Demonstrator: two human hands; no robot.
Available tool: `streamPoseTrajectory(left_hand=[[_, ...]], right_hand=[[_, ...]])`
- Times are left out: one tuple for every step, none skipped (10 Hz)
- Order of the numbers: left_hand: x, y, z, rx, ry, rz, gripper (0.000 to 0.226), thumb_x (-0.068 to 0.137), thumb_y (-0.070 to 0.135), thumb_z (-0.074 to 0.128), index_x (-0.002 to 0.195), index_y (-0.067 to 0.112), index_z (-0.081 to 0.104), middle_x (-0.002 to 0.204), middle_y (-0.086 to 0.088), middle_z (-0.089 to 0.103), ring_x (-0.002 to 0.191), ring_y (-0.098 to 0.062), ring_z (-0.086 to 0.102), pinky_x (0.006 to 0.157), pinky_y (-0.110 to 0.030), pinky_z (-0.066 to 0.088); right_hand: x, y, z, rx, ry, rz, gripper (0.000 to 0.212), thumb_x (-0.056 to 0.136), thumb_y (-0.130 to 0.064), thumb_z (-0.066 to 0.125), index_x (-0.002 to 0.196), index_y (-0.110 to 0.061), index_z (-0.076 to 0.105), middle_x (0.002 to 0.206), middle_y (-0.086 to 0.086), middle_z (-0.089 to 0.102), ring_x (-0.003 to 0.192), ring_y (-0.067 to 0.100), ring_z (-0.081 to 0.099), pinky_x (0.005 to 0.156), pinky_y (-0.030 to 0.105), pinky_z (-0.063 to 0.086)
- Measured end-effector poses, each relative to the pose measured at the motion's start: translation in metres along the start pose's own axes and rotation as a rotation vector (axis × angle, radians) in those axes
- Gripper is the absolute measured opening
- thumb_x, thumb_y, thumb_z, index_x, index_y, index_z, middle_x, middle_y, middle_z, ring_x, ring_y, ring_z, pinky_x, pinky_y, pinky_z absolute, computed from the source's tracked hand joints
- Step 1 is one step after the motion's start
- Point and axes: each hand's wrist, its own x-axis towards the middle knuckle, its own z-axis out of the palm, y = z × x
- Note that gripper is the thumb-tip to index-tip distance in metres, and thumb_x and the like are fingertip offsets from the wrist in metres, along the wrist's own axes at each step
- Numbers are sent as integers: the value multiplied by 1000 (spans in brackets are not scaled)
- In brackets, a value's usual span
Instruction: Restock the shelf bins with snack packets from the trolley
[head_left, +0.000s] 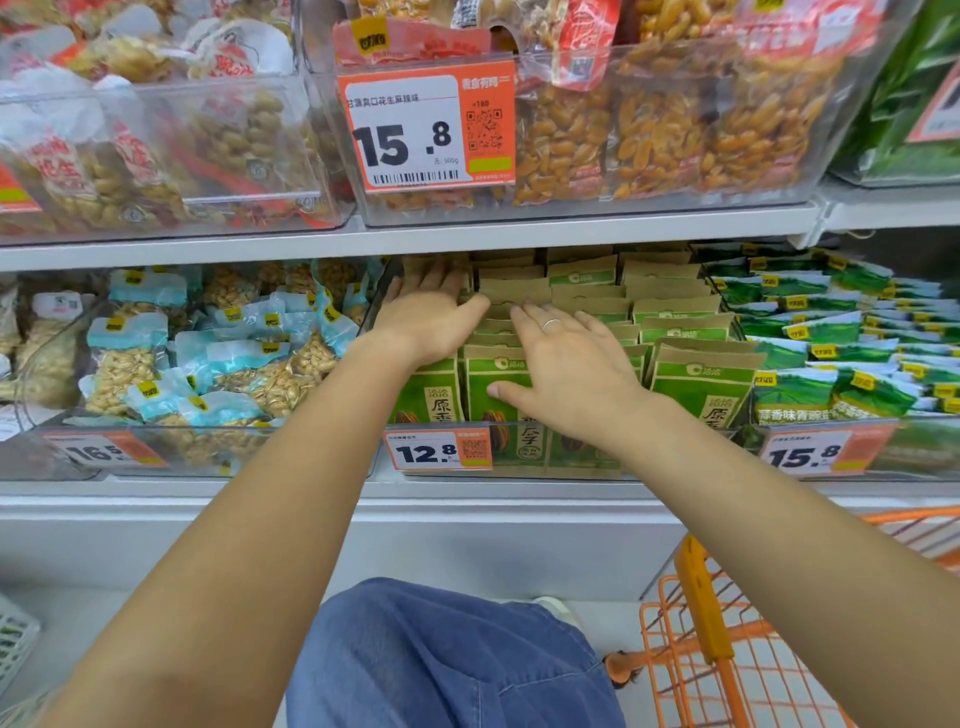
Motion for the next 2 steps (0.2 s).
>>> streamPoseTrajectory(left_hand=[[-3,0,0,10,-10,14,60,98,48,22,153,25,16,162,1,8,148,-19,5,119,-42,3],[-7,3,-1,-3,73,28,55,100,43,21,151,24,24,160,-1,18,147,-20,14,119,-44,5]], right_hand=[[3,0,-1,32,-5,38,85,90,-62,45,152,-13,14,159,5,18,146,18,17,119,42,12],[2,-5,-1,-26,0,40,86,90,-63,44,152,-11,13,159,6,19,146,19,16,119,46,7]])
